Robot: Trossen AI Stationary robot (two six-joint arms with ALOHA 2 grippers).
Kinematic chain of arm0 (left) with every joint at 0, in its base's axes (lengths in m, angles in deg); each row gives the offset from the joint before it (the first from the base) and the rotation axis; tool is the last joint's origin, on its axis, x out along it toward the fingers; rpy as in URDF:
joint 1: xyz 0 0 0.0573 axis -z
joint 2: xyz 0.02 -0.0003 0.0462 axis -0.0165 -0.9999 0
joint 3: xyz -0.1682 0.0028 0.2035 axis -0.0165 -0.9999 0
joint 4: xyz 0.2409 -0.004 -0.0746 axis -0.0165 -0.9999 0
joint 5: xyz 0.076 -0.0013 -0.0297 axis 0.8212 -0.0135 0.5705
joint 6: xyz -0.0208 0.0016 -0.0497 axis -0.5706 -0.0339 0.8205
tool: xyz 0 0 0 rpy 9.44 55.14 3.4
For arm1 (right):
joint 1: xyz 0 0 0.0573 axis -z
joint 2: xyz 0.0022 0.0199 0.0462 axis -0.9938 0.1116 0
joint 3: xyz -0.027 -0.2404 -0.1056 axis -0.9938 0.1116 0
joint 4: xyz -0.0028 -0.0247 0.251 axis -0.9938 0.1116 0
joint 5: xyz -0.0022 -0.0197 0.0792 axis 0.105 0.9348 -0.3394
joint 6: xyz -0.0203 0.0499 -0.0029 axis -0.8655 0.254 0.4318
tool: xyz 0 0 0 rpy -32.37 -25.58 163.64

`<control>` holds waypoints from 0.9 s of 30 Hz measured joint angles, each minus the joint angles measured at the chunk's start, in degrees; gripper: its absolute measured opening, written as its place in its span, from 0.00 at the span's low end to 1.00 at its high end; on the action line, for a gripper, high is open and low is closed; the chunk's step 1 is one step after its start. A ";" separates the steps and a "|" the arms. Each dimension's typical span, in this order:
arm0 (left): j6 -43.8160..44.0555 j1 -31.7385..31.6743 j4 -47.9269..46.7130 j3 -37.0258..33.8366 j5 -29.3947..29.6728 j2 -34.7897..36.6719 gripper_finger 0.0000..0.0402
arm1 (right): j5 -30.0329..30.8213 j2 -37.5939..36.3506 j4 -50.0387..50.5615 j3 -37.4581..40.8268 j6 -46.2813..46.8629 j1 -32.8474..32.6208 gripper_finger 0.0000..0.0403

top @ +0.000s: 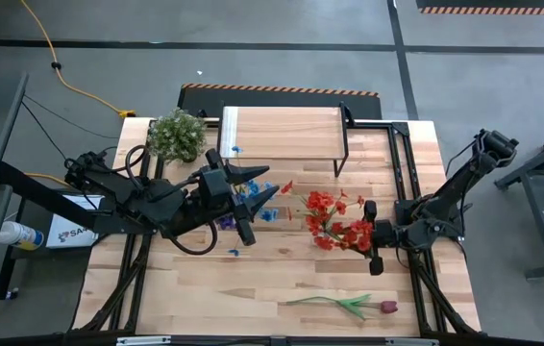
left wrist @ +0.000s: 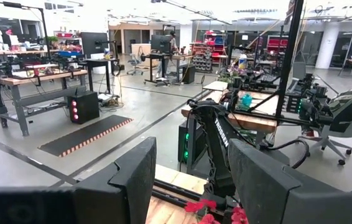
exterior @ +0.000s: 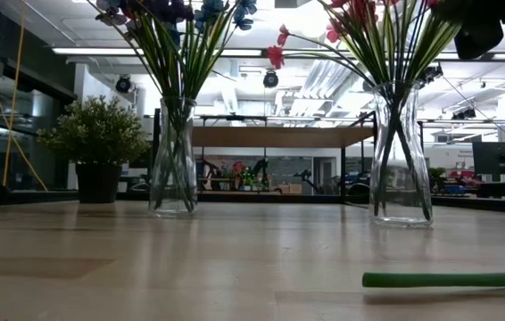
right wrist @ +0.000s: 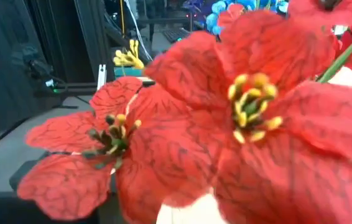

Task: Pick and place flowers into a vace then onto a shelf
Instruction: Put the red flowers into the right transparent vase

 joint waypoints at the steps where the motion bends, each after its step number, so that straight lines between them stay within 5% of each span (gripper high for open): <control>1: 0.00 0.00 -0.01 0.00 0.00 0.00 0.58 | 0.00 -0.06 0.54 0.00 0.01 0.00 0.41; 18: 0.00 0.00 -0.02 0.00 -0.04 0.00 0.58 | -5.94 -5.72 26.29 -7.33 6.78 0.00 0.41; 27: 0.00 0.00 -0.02 0.00 -0.04 0.00 0.58 | -9.46 -5.67 28.54 -7.76 7.67 0.00 0.41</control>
